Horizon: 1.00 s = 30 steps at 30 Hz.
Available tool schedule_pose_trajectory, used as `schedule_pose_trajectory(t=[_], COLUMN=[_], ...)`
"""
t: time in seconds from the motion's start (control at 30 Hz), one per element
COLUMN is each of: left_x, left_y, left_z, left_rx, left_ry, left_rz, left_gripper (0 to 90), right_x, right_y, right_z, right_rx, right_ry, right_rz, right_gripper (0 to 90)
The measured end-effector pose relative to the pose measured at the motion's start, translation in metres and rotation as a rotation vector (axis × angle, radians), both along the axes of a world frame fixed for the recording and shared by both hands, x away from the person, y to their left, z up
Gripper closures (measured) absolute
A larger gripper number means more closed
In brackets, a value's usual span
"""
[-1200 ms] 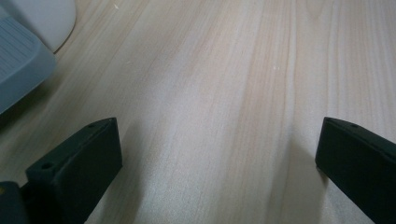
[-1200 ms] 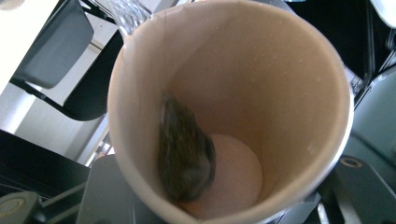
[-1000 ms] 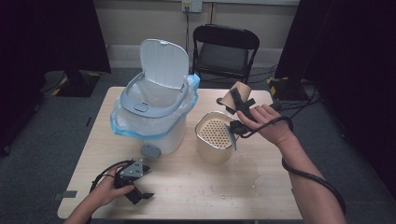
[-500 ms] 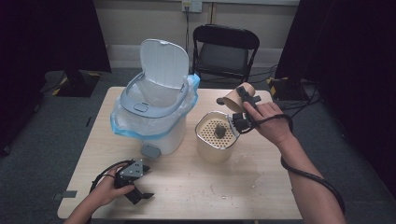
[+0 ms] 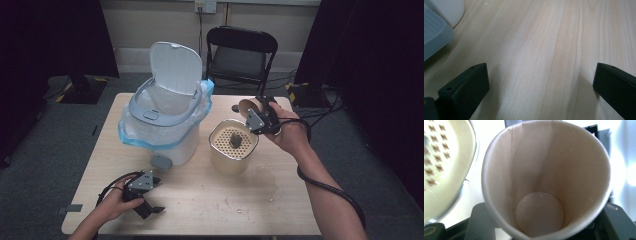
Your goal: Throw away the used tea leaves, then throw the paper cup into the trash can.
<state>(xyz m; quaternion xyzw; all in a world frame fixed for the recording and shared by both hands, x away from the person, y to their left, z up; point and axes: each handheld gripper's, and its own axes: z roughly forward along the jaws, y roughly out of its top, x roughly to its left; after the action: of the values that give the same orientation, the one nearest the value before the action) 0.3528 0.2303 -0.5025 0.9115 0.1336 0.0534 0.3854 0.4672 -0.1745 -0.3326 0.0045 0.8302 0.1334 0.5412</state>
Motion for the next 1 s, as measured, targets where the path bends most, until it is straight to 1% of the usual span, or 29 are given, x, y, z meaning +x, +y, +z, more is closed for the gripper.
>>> schedule_pose_trajectory(t=[0.03,0.07,0.1,0.17,0.2,0.27,0.3,0.33,0.37,0.43,0.6,0.67,0.73,0.77,0.87,0.97,1.0], left_x=[0.0,0.0,0.0,0.0,0.0,0.0,0.0,0.0,0.0,0.0,0.0,0.0,0.0,0.0,0.0,0.0,0.0], left_y=[0.0,0.0,0.0,0.0,0.0,0.0,0.0,0.0,0.0,0.0,0.0,0.0,0.0,0.0,0.0,0.0,0.0], left_z=[0.0,0.0,0.0,0.0,0.0,0.0,0.0,0.0,0.0,0.0,0.0,0.0,0.0,0.0,0.0,0.0,0.0], left_rx=[0.004,-0.001,0.005,0.0,0.002,0.004,0.007,0.0,0.005,0.001,0.0,0.003,0.0,-0.001,-0.001,0.004,-0.001], left_ry=[-0.001,0.0,-0.001,-0.002,-0.001,-0.001,-0.003,-0.002,-0.001,-0.002,-0.001,0.001,-0.001,0.001,0.0,-0.001,0.0], left_rz=[0.002,0.0,0.002,-0.004,-0.004,-0.003,-0.002,-0.003,0.001,-0.003,0.0,0.0,-0.004,0.0,0.0,0.002,0.0], left_gripper=[0.0,0.0,0.0,0.0,0.0,0.0,0.0,0.0,0.0,0.0,0.0,0.0,0.0,0.0,0.0,0.0,0.0], right_x=[0.001,0.002,0.003,0.005,0.005,0.007,0.008,0.009,0.01,0.011,0.014,0.016,0.017,0.018,0.019,0.02,0.02], right_y=[-0.001,-0.002,-0.003,-0.006,-0.007,-0.01,-0.011,-0.013,-0.014,-0.017,-0.022,-0.023,-0.024,-0.025,-0.024,-0.024,-0.023], right_z=[0.0,0.001,0.001,0.003,0.003,0.005,0.005,0.006,0.006,0.008,0.011,0.012,0.013,0.013,0.012,0.012,0.012], right_rx=[0.028,0.057,0.085,0.148,0.177,0.22,0.238,0.267,0.285,0.331,0.403,0.455,0.485,0.491,0.502,0.498,0.508], right_ry=[0.016,0.044,0.064,0.105,0.116,0.142,0.147,0.166,0.178,0.184,0.223,0.254,0.277,0.281,0.294,0.308,0.319], right_rz=[-0.005,-0.018,-0.023,-0.031,-0.036,-0.042,-0.041,-0.047,-0.049,-0.053,-0.067,-0.072,-0.074,-0.07,-0.071,-0.065,-0.066], right_gripper=[40.9,40.9,40.9,40.9,40.9,40.9,40.8,40.8,40.8,40.8,40.8,40.8,40.7,40.7,40.6,40.6,40.6])
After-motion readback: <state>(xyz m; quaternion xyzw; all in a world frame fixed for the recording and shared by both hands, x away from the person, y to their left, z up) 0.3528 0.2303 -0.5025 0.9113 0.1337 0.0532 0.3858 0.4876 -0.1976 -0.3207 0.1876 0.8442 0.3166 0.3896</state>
